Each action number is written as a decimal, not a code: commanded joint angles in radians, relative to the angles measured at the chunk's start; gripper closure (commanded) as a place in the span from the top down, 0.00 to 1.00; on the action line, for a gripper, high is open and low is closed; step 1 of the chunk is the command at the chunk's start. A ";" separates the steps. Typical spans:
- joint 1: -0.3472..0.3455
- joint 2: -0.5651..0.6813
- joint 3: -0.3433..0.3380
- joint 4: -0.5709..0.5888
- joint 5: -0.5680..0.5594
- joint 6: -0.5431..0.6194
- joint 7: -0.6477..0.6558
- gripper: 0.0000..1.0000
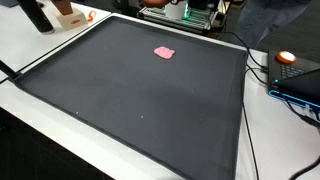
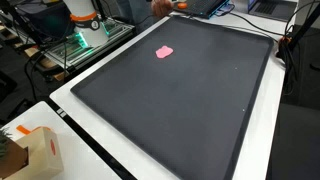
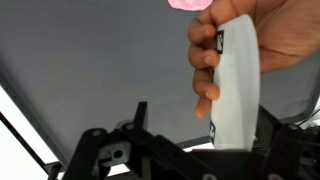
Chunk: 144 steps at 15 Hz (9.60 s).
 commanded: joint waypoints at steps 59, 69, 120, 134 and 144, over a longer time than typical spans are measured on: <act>0.119 0.347 0.348 0.101 -0.533 -0.161 0.740 0.01; 0.279 0.522 0.328 0.226 -0.660 -0.310 0.843 0.01; -0.077 0.417 -0.055 0.051 0.307 -0.091 -0.128 0.01; -0.104 0.398 -0.079 -0.064 0.399 0.025 -0.279 0.01; -0.068 0.320 -0.055 -0.136 0.322 0.080 -0.344 0.01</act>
